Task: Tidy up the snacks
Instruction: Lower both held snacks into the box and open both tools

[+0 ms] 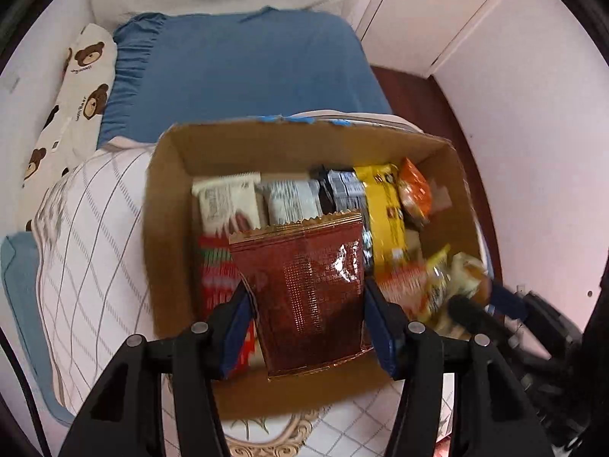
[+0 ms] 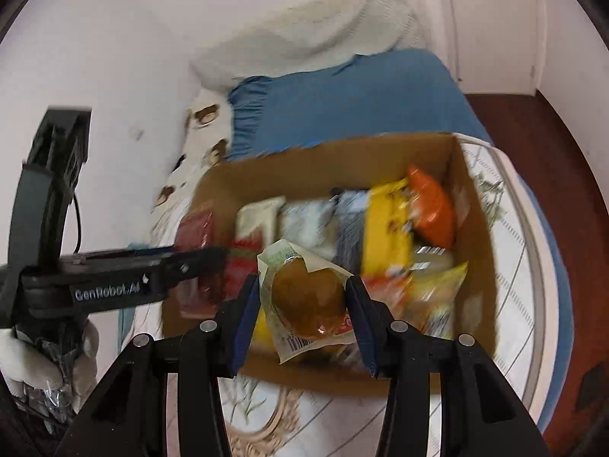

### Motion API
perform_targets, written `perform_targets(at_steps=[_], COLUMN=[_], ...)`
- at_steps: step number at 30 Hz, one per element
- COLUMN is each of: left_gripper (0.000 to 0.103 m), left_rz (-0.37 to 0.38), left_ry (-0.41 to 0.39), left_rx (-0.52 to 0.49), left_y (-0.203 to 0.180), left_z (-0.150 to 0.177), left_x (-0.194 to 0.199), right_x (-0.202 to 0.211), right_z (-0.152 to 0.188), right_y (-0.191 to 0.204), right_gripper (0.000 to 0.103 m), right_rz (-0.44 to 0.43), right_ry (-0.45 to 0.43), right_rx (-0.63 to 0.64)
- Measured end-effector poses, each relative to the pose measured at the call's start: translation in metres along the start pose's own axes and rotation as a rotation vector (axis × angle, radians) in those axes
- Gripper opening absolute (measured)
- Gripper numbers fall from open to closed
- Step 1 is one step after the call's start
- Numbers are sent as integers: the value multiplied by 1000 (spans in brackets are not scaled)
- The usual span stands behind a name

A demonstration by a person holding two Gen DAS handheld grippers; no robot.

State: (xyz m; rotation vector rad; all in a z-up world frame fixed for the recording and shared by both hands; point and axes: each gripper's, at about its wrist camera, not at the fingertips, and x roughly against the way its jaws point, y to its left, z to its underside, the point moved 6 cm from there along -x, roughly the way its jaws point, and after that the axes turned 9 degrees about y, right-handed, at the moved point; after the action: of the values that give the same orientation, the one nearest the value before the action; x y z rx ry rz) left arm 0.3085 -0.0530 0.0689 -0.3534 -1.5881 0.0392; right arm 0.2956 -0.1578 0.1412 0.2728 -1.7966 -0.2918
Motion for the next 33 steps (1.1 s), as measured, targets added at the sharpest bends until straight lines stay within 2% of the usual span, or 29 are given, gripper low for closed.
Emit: perform_targets(at_steps=[3,7,8,10,11,12,13,14,15,18,21,23,33], left_gripper=[54,55,55,55,57,67,76,91,93,94,94,94,94], left_rz=[-27,-35,-34,-64,-76,-70,-63,-57,-48,-44,-58,-72,-151], left_ry=[51,124,138,155,157,158,165,169,163,124,87,54,1], left_rx=[-8,15,23,27,35,39,48,57,64,75,76,75,68], left_y=[-1,1,2,5,7,7,9,10,11,12,10,8,7], left_z=[-25,-42,-43,-45,-44,-44,-43,-43,-42,-41,-36,-31,3], left_x=[-26,-62,-72,-83,-88,-90,-93,-95,-95,-88,-78,-70,-53], right_x=[-19,-49,-57,-69,-71,-73,-73,-72,-71,-63,-52,-48,-41], right_z=[-31,-44,-44,-43,-42,-42,-39,-39,-38,-34,-31,-29,-4], right_y=[-29,-56,-62,-72,-76,-78,-79,-80,-79,-74,-70,-67,-63], right_gripper=[49,49,52,63,84,103,103,103,103,103,103,103,103], right_rz=[51,88,97,105,122,146,150,163,163,203,314,349,371], right_ry=[35,104,120,150,153,157,157,160,161,148,117,104,106], right_rx=[-33,-64,-72,-90,-94,-87,-80,-79,-75,-58,-26,-3,-9])
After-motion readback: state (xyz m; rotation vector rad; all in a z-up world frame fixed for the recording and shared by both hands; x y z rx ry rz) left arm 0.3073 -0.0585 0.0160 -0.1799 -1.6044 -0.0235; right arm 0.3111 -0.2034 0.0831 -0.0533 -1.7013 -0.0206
